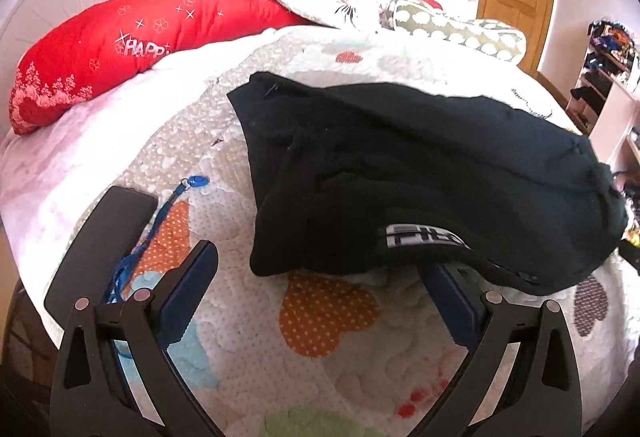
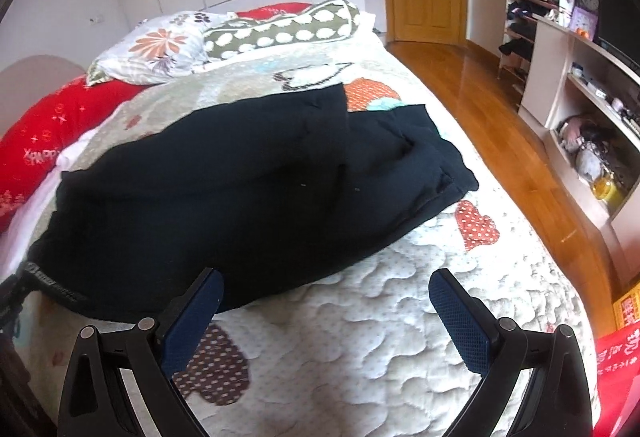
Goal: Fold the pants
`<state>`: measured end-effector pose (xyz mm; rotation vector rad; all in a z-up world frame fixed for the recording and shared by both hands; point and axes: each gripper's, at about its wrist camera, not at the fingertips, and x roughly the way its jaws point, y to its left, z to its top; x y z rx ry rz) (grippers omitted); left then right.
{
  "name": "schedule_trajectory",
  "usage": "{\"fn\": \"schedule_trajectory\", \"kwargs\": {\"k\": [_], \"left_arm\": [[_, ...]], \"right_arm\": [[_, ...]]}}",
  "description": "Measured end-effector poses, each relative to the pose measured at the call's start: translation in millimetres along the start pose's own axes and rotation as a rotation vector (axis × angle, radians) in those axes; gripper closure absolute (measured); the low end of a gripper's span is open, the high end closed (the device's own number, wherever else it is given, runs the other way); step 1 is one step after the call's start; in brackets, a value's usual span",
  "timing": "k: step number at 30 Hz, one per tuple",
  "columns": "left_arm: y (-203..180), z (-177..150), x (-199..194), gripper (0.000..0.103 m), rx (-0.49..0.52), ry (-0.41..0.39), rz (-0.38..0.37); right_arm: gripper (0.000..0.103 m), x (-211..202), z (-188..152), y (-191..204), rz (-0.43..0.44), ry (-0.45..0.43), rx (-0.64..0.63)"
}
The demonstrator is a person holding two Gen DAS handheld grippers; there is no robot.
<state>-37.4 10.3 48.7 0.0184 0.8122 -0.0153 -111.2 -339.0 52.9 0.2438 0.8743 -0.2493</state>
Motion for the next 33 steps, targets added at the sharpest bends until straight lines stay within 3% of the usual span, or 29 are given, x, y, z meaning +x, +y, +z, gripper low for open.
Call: {"fn": "schedule_trajectory", "kwargs": {"k": [9,15,25,29,33], "left_arm": [[9.8,2.7,-23.7,0.002,-0.05,-0.027,-0.049],[16.4,-8.5,-20.3,0.002,-0.088,0.013,-0.076],[18.2,-19.3,22.8,0.002,-0.252,0.123,-0.184],[12.7,-10.4,34.3,0.002,-0.28,0.124,-0.195],[15.7,-0.5,45.1,0.003,-0.315,0.131,-0.22]], "right_arm": [[0.0,-3.6,1.1,6.7,0.002,0.009,-0.064],[0.0,0.5,1.0,-10.2,-0.012,0.024,-0.045],[0.0,6.4,2.9,-75.7,-0.011,0.029,0.103],[0.001,24.1,16.2,-97.4,0.054,0.049,0.199],[0.013,50.9,30.2,-109.6,0.069,0.08,0.264]]}}
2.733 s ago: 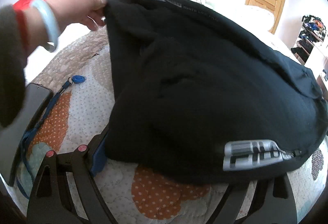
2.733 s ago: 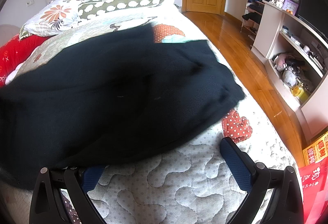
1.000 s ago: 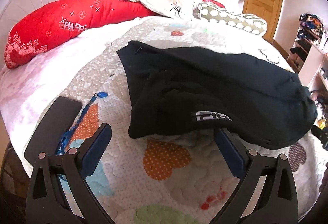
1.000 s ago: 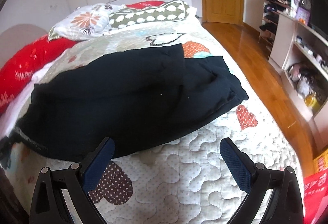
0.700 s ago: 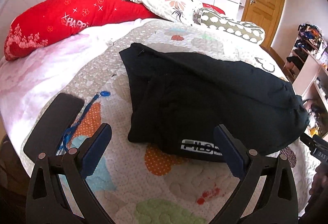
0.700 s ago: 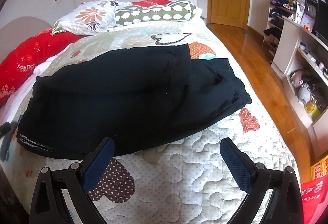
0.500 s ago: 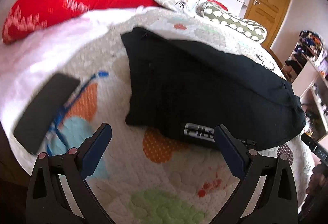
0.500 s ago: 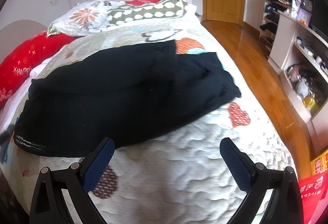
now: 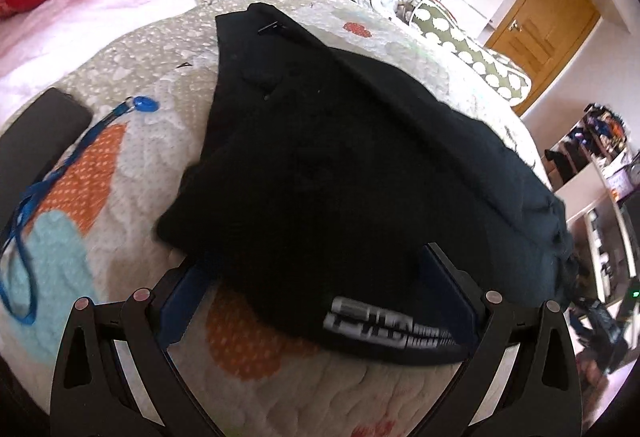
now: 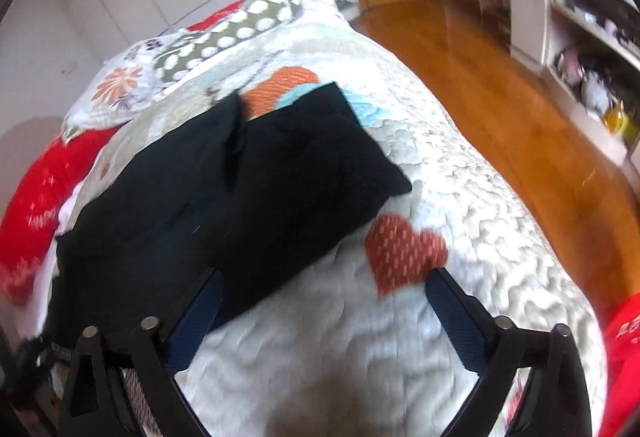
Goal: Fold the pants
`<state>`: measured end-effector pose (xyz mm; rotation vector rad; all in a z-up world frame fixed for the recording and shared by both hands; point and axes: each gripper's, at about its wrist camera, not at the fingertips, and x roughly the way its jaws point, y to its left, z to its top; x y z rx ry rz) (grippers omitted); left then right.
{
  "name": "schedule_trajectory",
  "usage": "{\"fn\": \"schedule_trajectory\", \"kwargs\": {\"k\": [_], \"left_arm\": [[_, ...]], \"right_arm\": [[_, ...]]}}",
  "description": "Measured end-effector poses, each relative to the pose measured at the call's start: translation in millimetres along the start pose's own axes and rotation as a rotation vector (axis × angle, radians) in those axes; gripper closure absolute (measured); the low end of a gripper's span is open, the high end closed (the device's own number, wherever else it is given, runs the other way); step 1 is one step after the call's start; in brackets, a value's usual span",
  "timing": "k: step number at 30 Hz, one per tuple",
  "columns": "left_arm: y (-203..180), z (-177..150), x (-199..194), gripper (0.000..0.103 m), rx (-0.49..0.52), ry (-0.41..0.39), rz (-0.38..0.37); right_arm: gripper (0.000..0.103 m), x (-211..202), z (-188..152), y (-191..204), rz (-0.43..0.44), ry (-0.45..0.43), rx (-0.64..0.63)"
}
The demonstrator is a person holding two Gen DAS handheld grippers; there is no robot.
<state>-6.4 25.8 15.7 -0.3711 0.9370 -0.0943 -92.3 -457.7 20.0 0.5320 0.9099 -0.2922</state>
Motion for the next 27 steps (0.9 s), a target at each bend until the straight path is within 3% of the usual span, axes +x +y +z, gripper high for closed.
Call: {"fn": "schedule_trajectory", "kwargs": {"k": [1,2,3,4,5,6,9,16,20,25,27], "left_arm": [[1.2,3.2,1.8,0.004,-0.016,-0.001,-0.008],[2.2,5.5,3.2,0.015,-0.029,-0.002,-0.012],[2.2,7.8,5.5,0.031,-0.032,0.002,-0.009],[0.9,9.4,7.5,0.042,-0.023,0.006,0.002],[-1.3,10.7,9.9,0.067,-0.004,0.015,0.011],[-2.5,11.2,11.7,0.082,0.007,0.026,0.005],[-1.1,12.9,2.0,0.09,0.012,0.015,-0.005],[3.0,9.4,-44.4,0.094,0.075,-0.036,-0.032],[18.0,2.2,-60.1,0.094,0.105,-0.013,-0.024],[40.4,-22.1,-44.6,0.089,0.078,0.074,0.01],[44.5,-27.2,-49.1,0.084,0.063,0.06,0.0]], "right_arm": [[0.021,3.8,5.2,-0.5,-0.008,-0.012,0.011],[0.026,6.9,10.1,-0.7,-0.011,-0.029,0.019],[0.034,8.8,13.1,-0.7,-0.013,-0.04,0.024],[0.043,10.6,16.9,-1.3,-0.004,-0.057,0.032],[0.047,11.1,19.6,-2.5,0.001,-0.068,0.04],[0.057,10.1,21.7,-3.6,0.006,-0.079,0.049],[0.091,-1.1,23.2,-7.0,0.087,-0.105,0.068],[0.092,-53.3,6.5,6.8,0.125,-0.153,-0.022],[0.092,-81.2,-15.3,5.7,0.137,-0.16,-0.041],[0.092,-57.9,-48.6,-4.5,0.032,-0.018,-0.071],[0.091,-56.7,-55.3,-10.9,0.026,-0.014,-0.05]]}}
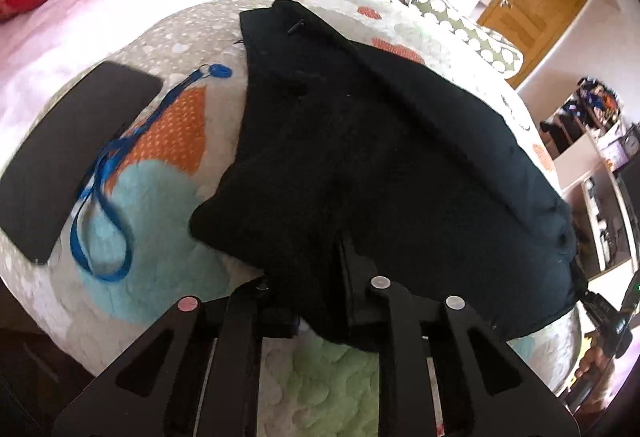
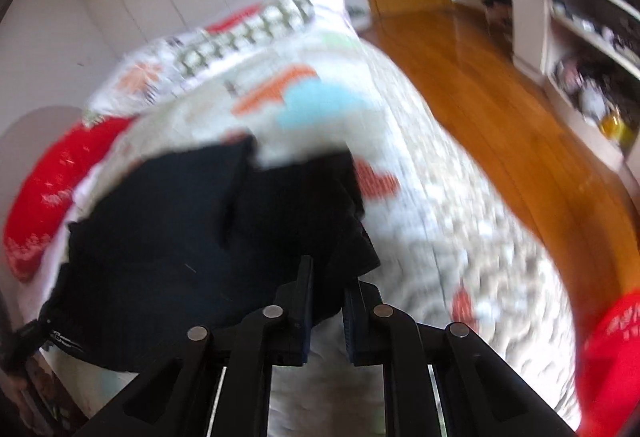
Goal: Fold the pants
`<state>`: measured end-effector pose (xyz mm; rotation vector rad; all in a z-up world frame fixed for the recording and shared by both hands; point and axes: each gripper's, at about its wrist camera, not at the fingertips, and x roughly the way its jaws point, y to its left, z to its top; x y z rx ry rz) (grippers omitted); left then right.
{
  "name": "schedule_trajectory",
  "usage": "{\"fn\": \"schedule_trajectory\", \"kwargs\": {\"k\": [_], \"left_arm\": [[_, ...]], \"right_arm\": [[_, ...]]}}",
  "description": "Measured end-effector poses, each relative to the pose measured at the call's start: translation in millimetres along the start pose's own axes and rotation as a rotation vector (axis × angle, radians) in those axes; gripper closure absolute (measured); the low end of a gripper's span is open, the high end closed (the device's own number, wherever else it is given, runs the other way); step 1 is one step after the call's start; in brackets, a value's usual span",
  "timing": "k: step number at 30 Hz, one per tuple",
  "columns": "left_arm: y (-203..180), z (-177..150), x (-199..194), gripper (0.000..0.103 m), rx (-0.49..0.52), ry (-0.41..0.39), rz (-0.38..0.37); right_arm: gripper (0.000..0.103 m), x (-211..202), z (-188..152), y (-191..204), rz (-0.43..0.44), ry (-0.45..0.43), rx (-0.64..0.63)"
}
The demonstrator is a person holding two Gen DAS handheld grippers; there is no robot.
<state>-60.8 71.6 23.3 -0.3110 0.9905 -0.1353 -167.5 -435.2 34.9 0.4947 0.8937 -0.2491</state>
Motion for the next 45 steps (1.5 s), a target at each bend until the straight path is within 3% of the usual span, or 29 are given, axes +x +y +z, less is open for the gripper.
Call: {"fn": "schedule_trajectory", "kwargs": {"k": [3,6,8,12,16,20,24,29,30,31,32,36,39,42,45], "left_arm": [[2.5,-1.7,-17.6,0.077,0.023,-0.041,0.044],[10.6,0.5,-30.9,0.069,0.031,-0.058,0.061],[14.8,0.2,-35.6,0.068,0.029,-0.059,0.061],[10.4,2.1,-49.0,0.068,0.052,-0.107,0.118],[4.4,9.2,-63.4,0.066,0.049,-0.158,0.107],[-1.5,17.4,-63.5,0.059,0.06,-0.16,0.089],[-0.8,20.0,-58.0,0.059,0.038,-0.149,0.071],[0.2,17.7,-47.8,0.059,0.008,-0.112,0.06],[-0.4,17.9,-44.7,0.059,0.002,-0.102,0.052],[-1.2,17.9,-43.1,0.059,-0.001,-0.097,0.048],[-2.2,18.8,-41.4,0.059,-0.003,-0.093,0.045],[-6.5,26.9,-39.1,0.059,-0.019,-0.099,0.026],[-10.2,36.5,-34.8,0.058,-0.039,-0.105,0.004],[-14.3,50.4,-22.0,0.041,-0.069,-0.102,-0.028],[-17.3,66.6,-9.2,0.041,-0.085,-0.102,-0.018]], "right_arm": [[0.074,-11.7,3.7,-0.6,-0.066,-0.016,0.002],[0.072,-31.5,10.6,1.8,-0.176,-0.068,-0.056],[0.071,-45.2,15.9,-0.2,-0.154,-0.097,-0.053],[0.055,-55.0,21.5,14.8,-0.041,-0.112,-0.064],[0.055,-31.6,24.5,44.7,0.036,-0.062,-0.101],[0.055,1.2,25.6,65.0,0.052,-0.003,-0.114],[0.055,29.3,25.5,73.9,0.043,0.048,-0.112],[0.054,43.3,30.4,77.3,0.065,0.029,-0.106],[0.064,43.7,30.7,78.9,0.081,0.026,-0.114],[0.085,44.6,30.3,83.2,0.112,0.025,-0.13],[0.09,42.5,29.8,86.1,0.118,0.014,-0.139],[0.094,18.1,32.7,82.3,0.141,-0.076,-0.134],[0.099,-0.3,40.9,58.6,0.067,-0.136,-0.102],[0.1,-3.4,48.8,34.9,0.057,-0.14,-0.035],[0.1,-3.6,49.8,28.3,0.071,-0.121,-0.015]]}}
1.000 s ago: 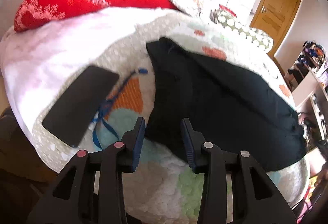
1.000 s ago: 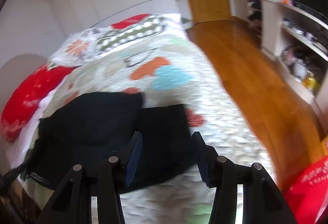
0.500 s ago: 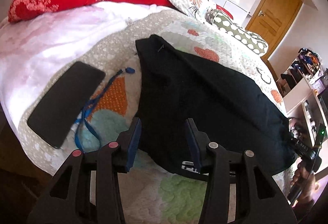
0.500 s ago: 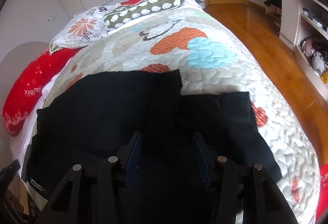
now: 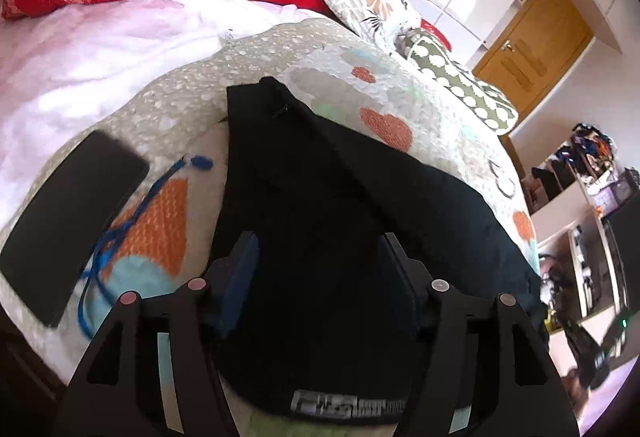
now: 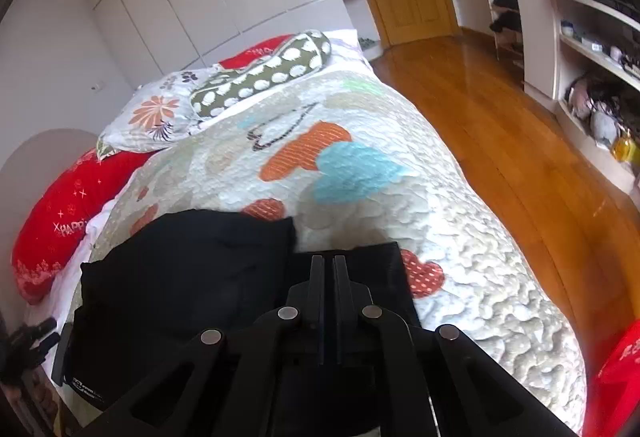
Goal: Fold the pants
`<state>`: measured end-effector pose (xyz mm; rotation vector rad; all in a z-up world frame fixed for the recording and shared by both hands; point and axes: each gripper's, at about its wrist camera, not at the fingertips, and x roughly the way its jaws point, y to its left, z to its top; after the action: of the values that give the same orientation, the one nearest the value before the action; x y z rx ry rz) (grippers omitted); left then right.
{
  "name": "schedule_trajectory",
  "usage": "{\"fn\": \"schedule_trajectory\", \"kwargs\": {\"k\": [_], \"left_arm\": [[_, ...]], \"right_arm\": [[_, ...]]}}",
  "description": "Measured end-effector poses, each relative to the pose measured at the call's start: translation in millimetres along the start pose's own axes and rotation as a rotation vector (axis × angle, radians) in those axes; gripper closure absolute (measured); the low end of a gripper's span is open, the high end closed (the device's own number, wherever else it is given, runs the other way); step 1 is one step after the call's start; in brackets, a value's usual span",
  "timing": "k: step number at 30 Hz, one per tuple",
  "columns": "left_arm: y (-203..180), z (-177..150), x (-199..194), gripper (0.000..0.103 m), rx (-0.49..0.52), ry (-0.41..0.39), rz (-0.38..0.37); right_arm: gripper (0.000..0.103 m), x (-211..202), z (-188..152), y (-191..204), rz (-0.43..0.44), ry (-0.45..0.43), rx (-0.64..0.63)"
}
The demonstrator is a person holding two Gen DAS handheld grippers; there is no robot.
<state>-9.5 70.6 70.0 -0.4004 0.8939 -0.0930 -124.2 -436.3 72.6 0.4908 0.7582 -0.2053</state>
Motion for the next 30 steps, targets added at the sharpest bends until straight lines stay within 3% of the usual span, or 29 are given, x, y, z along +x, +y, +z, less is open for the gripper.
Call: {"fn": "schedule_trajectory", "kwargs": {"k": [6,8,10,16,21,26,27,28,29,30], "left_arm": [[2.3,39.2,37.5,0.041,-0.042,0.027,0.048],[5.8,52.2,50.6,0.041,-0.064,0.042,0.057],[10.1,63.9,62.8,0.041,-0.085,0.052,0.065],[15.0,82.7,99.7,0.041,-0.136,0.109,0.068],[3.8,88.8,111.3,0.041,-0.094,0.094,0.086],[-9.7,89.4,120.5,0.042,-0.048,0.101,0.077],[-11.8,89.2,121.9,0.057,-0.037,0.096,0.087],[-14.4,88.6,122.9,0.074,-0.021,0.086,0.108],[-15.8,88.1,123.5,0.094,-0.01,0.089,0.109],[-16.8,87.8,122.6,0.094,-0.015,0.089,0.092]], "right_arm": [[0.093,4.0,-8.8,11.4,0.055,0.035,0.006],[0.08,9.2,-12.6,18.1,0.071,0.062,-0.005],[0.06,14.0,-16.0,23.4,0.103,0.087,-0.002],[0.059,25.8,-25.5,35.0,0.141,0.144,-0.003],[0.057,41.8,-30.6,47.9,0.123,0.186,-0.043],[0.058,56.6,-29.6,59.4,0.106,0.156,-0.094],[0.074,57.3,-29.0,60.9,0.122,0.142,-0.097],[0.082,59.1,-28.9,62.8,0.128,0.137,-0.106],[0.082,59.8,-28.3,63.9,0.126,0.132,-0.114],[0.085,58.1,-27.3,63.7,0.131,0.121,-0.118]]}}
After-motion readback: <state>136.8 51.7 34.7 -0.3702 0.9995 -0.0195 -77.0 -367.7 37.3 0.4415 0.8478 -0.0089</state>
